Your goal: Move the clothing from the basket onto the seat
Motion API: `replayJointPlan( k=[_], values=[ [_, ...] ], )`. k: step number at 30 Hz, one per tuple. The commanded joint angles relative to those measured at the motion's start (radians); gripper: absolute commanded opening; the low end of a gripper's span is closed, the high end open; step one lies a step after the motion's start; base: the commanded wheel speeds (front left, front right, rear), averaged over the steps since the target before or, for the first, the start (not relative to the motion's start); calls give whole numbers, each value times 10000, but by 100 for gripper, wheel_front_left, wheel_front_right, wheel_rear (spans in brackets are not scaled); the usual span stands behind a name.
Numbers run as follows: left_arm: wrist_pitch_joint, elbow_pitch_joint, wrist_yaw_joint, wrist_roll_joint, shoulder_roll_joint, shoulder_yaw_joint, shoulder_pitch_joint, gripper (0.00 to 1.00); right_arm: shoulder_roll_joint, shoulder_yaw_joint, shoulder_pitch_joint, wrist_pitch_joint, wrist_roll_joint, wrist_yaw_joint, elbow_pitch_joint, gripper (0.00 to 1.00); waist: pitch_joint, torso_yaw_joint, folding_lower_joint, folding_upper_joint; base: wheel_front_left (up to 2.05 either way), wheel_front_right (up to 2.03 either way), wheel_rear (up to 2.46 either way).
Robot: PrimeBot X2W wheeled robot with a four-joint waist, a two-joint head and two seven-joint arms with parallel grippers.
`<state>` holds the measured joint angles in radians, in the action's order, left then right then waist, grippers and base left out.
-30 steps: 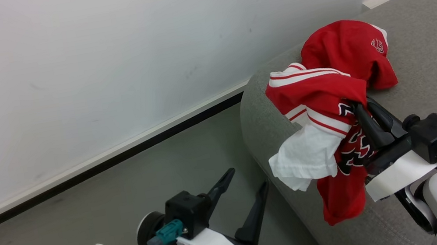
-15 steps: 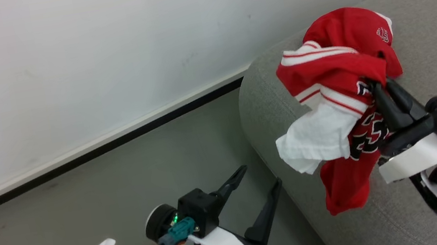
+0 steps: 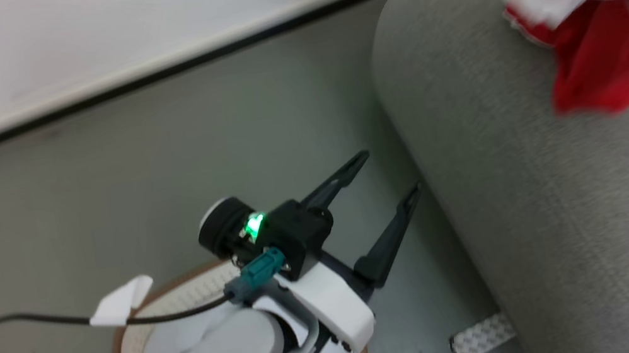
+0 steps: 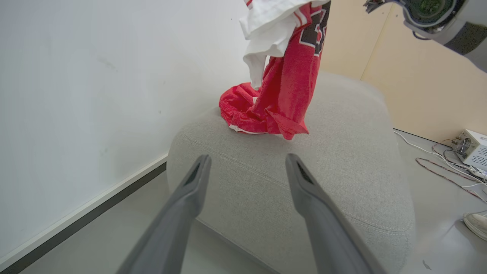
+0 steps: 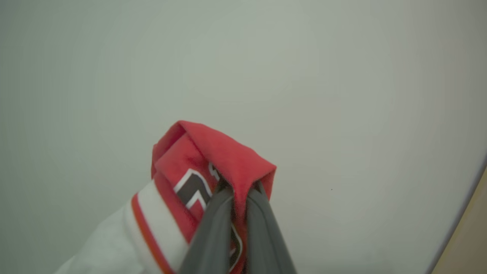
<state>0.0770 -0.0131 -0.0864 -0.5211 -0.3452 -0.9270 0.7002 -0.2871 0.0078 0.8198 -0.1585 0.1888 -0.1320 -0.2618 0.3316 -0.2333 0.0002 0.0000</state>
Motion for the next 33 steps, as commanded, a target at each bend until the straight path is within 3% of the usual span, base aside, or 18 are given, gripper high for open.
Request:
replayJointPlan(
  k=[1, 8, 13, 21, 22, 23, 24, 27, 33],
  values=[
    [9, 12, 86, 96, -55, 24, 256, 100, -290, -232, 512, 130, -60, 26, -64, 0, 1086, 626, -2, 0, 0, 0, 0],
    [259, -150, 397, 333, 4, 199, 1187, 100, -1633, -2551, 3042, 984, -723, 26, -962, 0, 2543, 1271, -2, 0, 0, 0, 0],
    [505, -361, 490, 329, 218, 171, 1364, 100, -2261, -4611, 3559, 1066, -1988, 26, -2337, 0, 3077, 1730, -2, 0, 0, 0, 0],
    [672, -804, 558, 232, 213, 19, 1124, 100, -1464, -7963, 2874, 173, -3297, 26, -4454, 0, 3187, 1911, -2, 0, 0, 0, 0],
    [689, -838, 547, 213, 176, 38, 1112, 100, -1299, -8225, 2764, 50, -3502, 26, -4632, 11, 3164, 1891, -2, 0, 0, 0, 0],
    [717, -870, 515, 185, 129, 69, 1085, 100, -1113, -8419, 2634, -67, -3674, 24, -4811, 45, 3121, 1859, -2, 0, 0, 0, 0],
    [752, -895, 473, 155, 81, 109, 1044, 100, -955, -8513, 2557, -193, -3799, 26, -4971, 99, 3066, 1819, -2, 0, 0, 0, 0],
    [856, -952, 343, 41, -55, 253, 897, 100, -673, -8490, 2457, -612, -4089, 26, -5270, 100, 2839, 1675, -2, 0, 0, 0, 0],
    [1102, -1064, 42, -248, -359, 538, 393, 100, -58, -7126, 1657, -1057, -4109, 26, -4909, 100, 1972, 1353, -2, 0, 0, 0, 0]
  ],
)
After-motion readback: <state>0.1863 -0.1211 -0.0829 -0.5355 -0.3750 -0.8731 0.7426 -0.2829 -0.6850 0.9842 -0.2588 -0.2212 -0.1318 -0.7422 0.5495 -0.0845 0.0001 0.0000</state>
